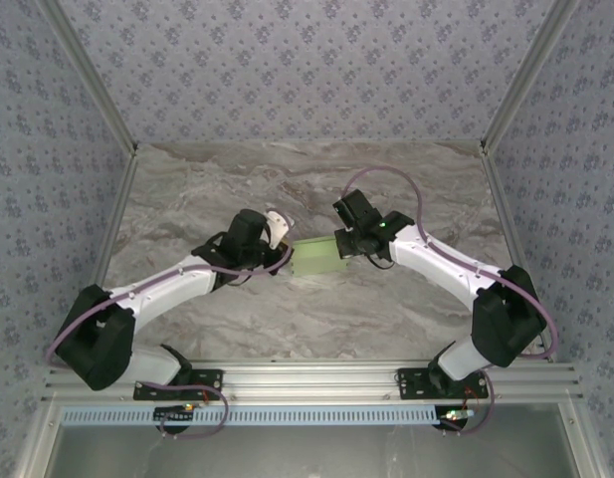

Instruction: Fold the paper box

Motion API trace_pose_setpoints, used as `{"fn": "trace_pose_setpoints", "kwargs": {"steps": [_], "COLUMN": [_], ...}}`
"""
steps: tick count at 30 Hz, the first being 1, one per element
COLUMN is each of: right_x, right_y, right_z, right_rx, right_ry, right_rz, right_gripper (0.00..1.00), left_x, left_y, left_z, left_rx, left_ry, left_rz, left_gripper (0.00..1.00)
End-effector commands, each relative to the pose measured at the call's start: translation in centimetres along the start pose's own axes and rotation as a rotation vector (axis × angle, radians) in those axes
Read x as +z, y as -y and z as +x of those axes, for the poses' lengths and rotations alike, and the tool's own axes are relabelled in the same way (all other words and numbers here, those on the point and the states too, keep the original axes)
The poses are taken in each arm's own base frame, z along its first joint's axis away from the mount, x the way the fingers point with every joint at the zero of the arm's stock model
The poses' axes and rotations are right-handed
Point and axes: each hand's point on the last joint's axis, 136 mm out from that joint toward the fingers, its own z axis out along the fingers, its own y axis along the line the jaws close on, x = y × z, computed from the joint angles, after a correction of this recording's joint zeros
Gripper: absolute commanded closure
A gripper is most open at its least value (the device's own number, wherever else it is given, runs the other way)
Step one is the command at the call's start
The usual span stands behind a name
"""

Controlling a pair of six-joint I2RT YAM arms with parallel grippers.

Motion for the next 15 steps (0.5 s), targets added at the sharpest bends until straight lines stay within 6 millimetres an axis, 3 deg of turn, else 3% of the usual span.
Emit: {"fn": "trace_pose_setpoints", "kwargs": {"steps": [1,6,12,15], "right_x": [0.2,0.3,0.3,0.3], "right_y": [0.2,0.1,-0.1,-0.5], "right_z": [1.0,1.1,1.2,1.2], "right_rx": [-0.005,-0.005,0.008,0.011], "right_ry": [-0.052,-0.055,-0.050,-0.046], "right_rz": [0.028,0.025,0.019,0.011], "right_gripper": [0.95,0.95,0.95,0.95], "left_x": [0.0,0.2,0.3,0.5], "left_y": [0.0,-0.2,-2.4,-2.5], "left_z": [-1.2,-1.6,-2.4,-2.9], "left_rx": [0.015,-0.022,-0.273,-0.359], "left_ry": [0.005,-0.012,0.034,0.054], "left_rz": [-0.003,-0.023,-0.166,-0.182], "left_gripper": [0.84,0.91,0.99,1.00]}}
